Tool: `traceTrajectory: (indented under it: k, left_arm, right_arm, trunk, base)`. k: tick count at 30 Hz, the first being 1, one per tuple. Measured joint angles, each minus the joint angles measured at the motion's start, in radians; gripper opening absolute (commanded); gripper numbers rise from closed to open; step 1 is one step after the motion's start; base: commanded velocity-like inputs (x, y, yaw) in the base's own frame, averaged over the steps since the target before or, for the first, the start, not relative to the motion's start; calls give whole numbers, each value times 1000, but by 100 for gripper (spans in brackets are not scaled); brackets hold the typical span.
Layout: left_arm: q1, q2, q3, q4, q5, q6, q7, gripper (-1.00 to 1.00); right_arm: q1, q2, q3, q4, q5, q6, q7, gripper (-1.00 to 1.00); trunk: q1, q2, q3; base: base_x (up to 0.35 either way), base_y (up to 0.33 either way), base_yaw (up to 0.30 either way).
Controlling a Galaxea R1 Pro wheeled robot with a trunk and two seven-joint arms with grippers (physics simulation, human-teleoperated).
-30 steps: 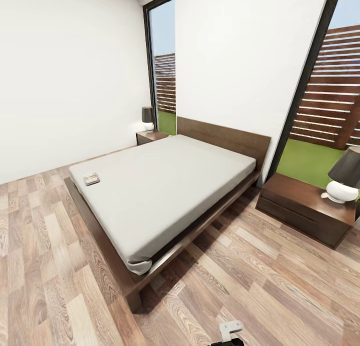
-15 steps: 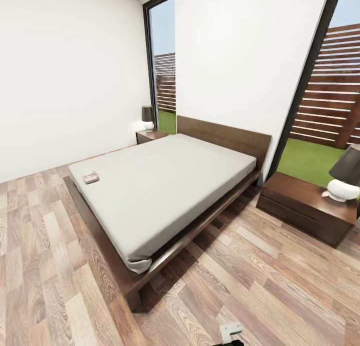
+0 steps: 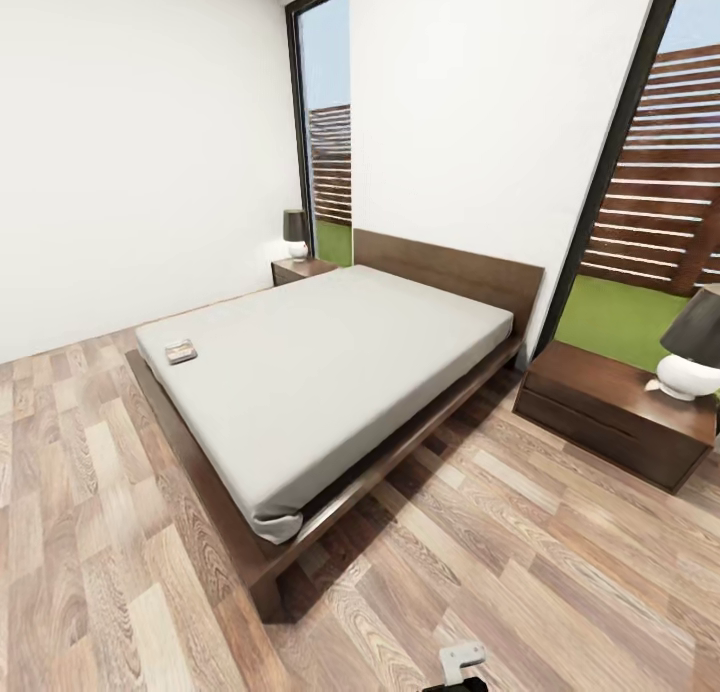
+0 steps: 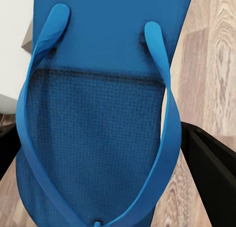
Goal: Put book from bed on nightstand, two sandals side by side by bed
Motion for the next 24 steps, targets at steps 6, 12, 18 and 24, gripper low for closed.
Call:
traceTrajectory:
  k: [6, 12, 18, 24]
  left_arm:
    - [0, 1, 0, 0, 0, 0, 0, -100]
    - [0, 0, 0, 0, 0, 0, 0, -100]
    - [0, 0, 0, 0, 0, 0, 0, -100]
    - [0, 0, 0, 0, 0, 0, 0, -100]
  right_arm:
    - [0, 1, 0, 0, 0, 0, 2, 100]
    - [0, 1, 0, 0, 0, 0, 2, 100]
    - [0, 1, 0, 0, 0, -1, 2, 100]
    - [0, 2, 1, 0, 0, -6, 2, 100]
  trunk:
    - [23, -42, -19]
    - [46, -84, -38]
    - [69, -126, -56]
    - [92, -168, -75]
  base:
    - [0, 0, 0]
    - [0, 0, 0]
    - [0, 0, 0]
    - [0, 0, 0]
